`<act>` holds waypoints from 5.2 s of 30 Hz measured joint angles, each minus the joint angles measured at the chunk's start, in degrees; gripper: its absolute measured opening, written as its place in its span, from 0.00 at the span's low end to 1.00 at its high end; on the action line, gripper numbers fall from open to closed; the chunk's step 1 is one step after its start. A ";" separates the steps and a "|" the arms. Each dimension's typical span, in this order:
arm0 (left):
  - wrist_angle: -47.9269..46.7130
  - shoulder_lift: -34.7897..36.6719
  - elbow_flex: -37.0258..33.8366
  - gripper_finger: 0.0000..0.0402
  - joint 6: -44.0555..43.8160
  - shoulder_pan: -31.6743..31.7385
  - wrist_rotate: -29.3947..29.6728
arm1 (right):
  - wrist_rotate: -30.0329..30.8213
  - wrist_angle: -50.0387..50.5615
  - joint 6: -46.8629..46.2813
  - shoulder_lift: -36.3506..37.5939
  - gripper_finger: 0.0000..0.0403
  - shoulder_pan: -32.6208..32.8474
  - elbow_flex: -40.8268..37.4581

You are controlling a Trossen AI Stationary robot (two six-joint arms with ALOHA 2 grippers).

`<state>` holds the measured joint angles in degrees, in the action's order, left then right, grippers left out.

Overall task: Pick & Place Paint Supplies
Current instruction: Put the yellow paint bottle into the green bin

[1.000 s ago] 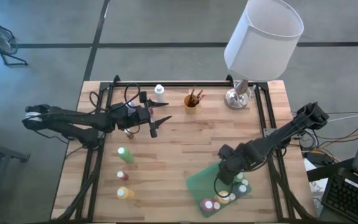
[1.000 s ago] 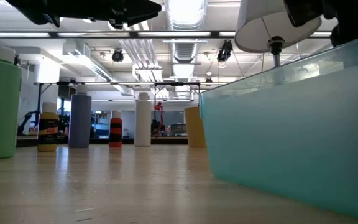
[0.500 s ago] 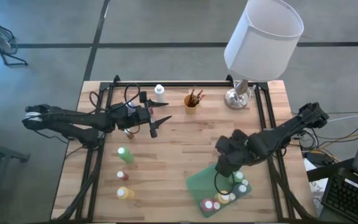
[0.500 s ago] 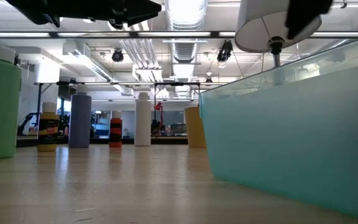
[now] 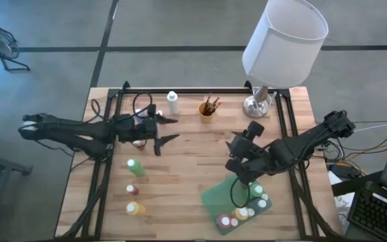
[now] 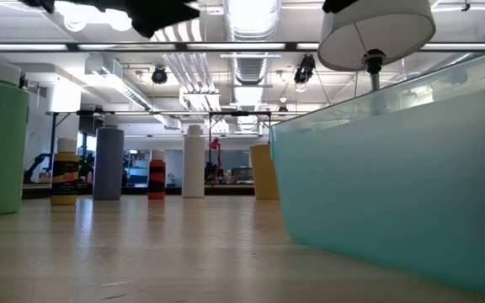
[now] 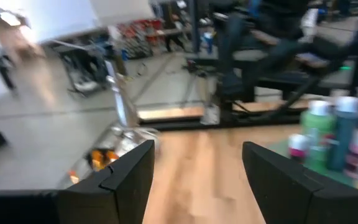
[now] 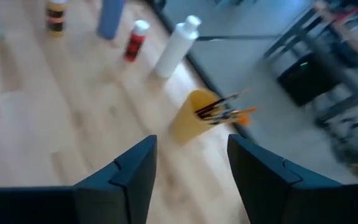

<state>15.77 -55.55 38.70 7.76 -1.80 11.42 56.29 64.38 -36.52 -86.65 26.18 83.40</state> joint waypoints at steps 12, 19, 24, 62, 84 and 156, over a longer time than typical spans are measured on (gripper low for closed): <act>-36.82 6.04 13.49 0.62 -11.77 -21.79 16.15 | 0.46 0.12 1.03 0.00 0.49 -3.75 -0.22; -55.37 4.11 22.13 0.62 -28.28 -37.84 25.96 | 0.22 0.13 0.36 0.00 0.49 -4.00 -0.27; -63.79 2.06 24.17 0.62 -41.04 -48.79 33.84 | 0.09 0.11 0.13 0.00 0.46 -4.00 -0.27; -70.29 -19.46 25.76 0.50 -77.17 -69.53 26.86 | -2.79 -2.34 -3.99 0.00 0.61 -6.74 -0.27; -69.83 -23.70 25.05 0.50 -77.14 -68.19 26.95 | -3.63 -2.68 -3.99 -0.02 0.54 -6.74 -0.27; -50.18 -23.23 39.98 0.32 -14.51 -15.59 11.68 | -5.37 -3.32 0.10 -0.02 0.83 3.80 -5.95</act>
<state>-34.41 -78.78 78.68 -6.75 -17.38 23.10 50.92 61.06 -36.42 -86.67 29.97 77.45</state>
